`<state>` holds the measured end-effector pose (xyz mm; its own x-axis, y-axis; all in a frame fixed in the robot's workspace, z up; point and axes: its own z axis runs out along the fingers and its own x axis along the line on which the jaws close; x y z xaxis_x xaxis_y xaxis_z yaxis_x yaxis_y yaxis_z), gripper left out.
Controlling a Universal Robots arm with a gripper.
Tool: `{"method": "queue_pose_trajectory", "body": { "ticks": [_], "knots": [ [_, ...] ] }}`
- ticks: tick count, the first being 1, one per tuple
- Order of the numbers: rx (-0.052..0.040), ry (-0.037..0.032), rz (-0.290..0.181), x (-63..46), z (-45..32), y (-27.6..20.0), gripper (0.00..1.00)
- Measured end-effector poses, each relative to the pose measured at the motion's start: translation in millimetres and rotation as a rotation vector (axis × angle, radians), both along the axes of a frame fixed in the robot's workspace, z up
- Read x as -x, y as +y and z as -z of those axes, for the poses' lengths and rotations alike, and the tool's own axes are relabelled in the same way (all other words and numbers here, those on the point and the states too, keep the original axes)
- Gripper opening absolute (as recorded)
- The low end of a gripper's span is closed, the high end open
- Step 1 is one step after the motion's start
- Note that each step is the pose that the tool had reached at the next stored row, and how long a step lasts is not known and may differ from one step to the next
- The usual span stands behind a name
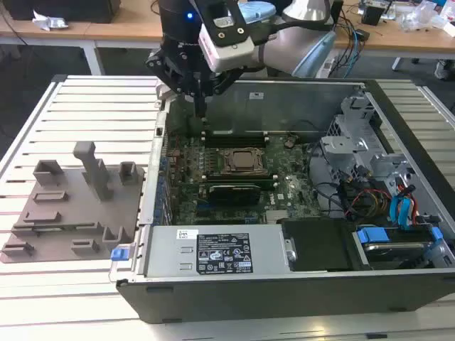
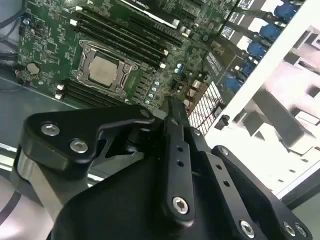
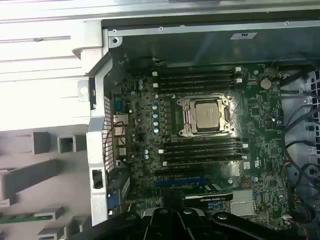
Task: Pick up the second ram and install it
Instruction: 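Reach for the second ram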
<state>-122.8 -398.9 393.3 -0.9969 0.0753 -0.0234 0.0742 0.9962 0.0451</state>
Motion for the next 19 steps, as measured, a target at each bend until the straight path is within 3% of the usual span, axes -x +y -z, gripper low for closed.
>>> {"method": "queue_pose_trajectory", "body": {
  "ticks": [2,4,8,11,13,16,19],
  "knots": [
    [0.0001,-0.0008,0.000,34.2,0.0,0.0,0.10],
    [0.0001,-0.0008,0.000,43.4,0.1,0.1,0.10],
    [0.0001,-0.0008,0.000,82.2,1.8,0.0,0.10],
    [0.0000,-0.0009,0.000,97.9,3.0,-0.2,0.10],
    [0.0001,-0.0009,0.000,114.9,6.5,-2.5,0.10],
    [0.0000,-0.0009,0.000,127.0,8.8,-4.2,0.10],
    [0.0001,-0.0008,0.000,137.2,9.8,-9.2,0.10]
  ]
}}
